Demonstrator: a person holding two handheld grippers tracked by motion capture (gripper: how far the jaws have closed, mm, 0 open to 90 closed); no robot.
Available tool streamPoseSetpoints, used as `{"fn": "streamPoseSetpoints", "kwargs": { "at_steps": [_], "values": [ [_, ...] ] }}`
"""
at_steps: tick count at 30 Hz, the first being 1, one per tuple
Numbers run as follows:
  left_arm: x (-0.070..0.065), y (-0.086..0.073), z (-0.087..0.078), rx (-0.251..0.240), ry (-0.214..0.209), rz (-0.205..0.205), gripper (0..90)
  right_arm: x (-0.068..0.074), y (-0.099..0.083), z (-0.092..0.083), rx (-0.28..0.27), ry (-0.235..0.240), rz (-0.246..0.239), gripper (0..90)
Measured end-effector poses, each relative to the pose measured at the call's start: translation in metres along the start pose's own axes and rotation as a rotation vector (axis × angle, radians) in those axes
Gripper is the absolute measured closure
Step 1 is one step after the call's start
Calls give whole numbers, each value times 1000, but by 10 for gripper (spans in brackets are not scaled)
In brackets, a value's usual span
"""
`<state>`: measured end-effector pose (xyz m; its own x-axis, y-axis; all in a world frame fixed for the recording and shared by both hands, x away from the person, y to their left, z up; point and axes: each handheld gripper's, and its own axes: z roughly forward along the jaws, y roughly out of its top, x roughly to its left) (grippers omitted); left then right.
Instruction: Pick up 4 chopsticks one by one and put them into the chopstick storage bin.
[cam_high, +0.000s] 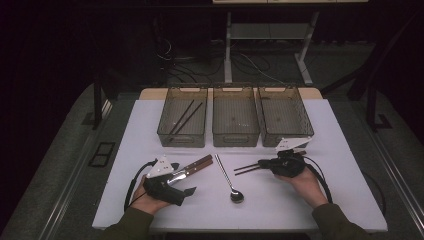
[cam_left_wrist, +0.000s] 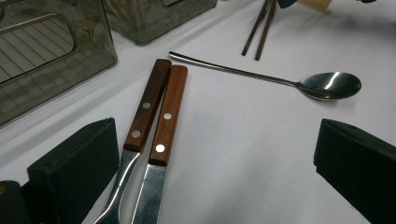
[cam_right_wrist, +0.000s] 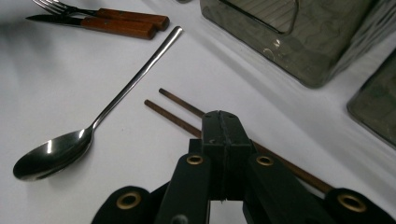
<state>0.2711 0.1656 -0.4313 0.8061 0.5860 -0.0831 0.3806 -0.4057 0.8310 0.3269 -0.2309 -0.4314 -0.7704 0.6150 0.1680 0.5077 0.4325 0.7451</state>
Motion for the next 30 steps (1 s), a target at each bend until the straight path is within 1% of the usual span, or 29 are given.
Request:
{"fn": "streamPoseSetpoints", "kwargs": {
  "at_steps": [2, 5, 9, 17, 21, 26, 30],
  "values": [
    [0, 0, 0, 0, -1, -1, 0, 0, 2, 3, 4, 4, -1, 899],
    [0, 0, 0, 1, -2, 1, 0, 1, 4, 9, 15, -5, -11, 900],
    [0, 0, -1, 0, -2, -1, 0, 2, 4, 14, 33, 3, -15, 899],
    [0, 0, 0, -2, -3, 1, 0, 8, 0, 26, 92, 21, -46, 900],
    [0, 0, 0, 0, -4, -1, 0, 9, 0, 29, 100, 21, -51, 899],
    [0, 0, 0, -1, -1, -1, 0, 8, 2, 31, 84, 13, -50, 900],
    [0, 0, 0, -1, -2, 0, 0, 7, 4, 33, 82, 11, -44, 899]
  ]
}}
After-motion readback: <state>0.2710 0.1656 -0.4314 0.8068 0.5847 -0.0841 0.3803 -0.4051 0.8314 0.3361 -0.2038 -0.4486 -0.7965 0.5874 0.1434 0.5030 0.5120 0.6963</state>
